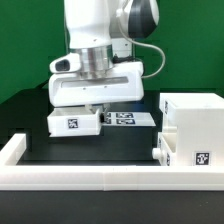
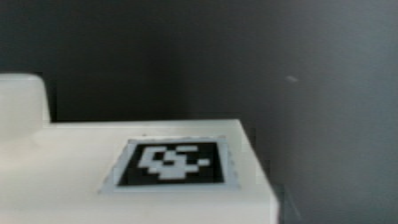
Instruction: Assemble drawer
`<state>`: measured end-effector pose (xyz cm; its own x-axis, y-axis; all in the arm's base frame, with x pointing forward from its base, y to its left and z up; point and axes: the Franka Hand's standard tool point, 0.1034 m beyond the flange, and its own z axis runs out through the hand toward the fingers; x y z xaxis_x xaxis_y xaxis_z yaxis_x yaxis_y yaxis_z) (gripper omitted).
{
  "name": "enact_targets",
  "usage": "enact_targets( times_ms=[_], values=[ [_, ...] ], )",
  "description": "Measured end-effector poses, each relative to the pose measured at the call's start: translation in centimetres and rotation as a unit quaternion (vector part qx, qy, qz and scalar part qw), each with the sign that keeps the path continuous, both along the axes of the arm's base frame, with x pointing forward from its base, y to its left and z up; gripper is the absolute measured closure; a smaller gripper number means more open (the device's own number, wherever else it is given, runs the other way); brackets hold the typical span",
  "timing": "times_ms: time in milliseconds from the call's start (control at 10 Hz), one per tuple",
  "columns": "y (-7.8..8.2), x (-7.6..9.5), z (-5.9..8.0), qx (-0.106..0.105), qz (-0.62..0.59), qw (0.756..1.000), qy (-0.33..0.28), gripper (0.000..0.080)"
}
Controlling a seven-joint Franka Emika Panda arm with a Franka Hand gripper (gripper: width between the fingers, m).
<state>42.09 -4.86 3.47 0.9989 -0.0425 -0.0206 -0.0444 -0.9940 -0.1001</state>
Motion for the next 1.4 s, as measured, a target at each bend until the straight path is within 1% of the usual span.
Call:
enact_targets(
  times_ms=[100,200,300,500,700,900,1000,1100,1400],
  values=[
    [0.6,1.0,1.0,0.003,0.024,1.000,0.005,0.0754],
    [1.2,2.3,2.0,0.009,0.050,0.999,0.010,0.0754],
    [1.6,3.6,2.8,0.014,0.074,0.997,0.012,0.0754],
    [2.2,5.2,3.5,0.021,0.100,0.995,0.015,0.0754],
    [2.2,4.8,3.2,0.022,0.109,0.994,0.016,0.0754],
    [2.2,4.8,3.1,0.025,0.184,0.983,0.008,0.0754],
    [2.2,4.8,3.1,0.028,0.228,0.973,0.005,0.0754],
    [2.1,5.3,3.2,0.030,0.278,0.960,-0.002,0.0754],
    [1.8,5.9,3.5,0.026,0.376,0.926,-0.014,0.0754]
  ],
)
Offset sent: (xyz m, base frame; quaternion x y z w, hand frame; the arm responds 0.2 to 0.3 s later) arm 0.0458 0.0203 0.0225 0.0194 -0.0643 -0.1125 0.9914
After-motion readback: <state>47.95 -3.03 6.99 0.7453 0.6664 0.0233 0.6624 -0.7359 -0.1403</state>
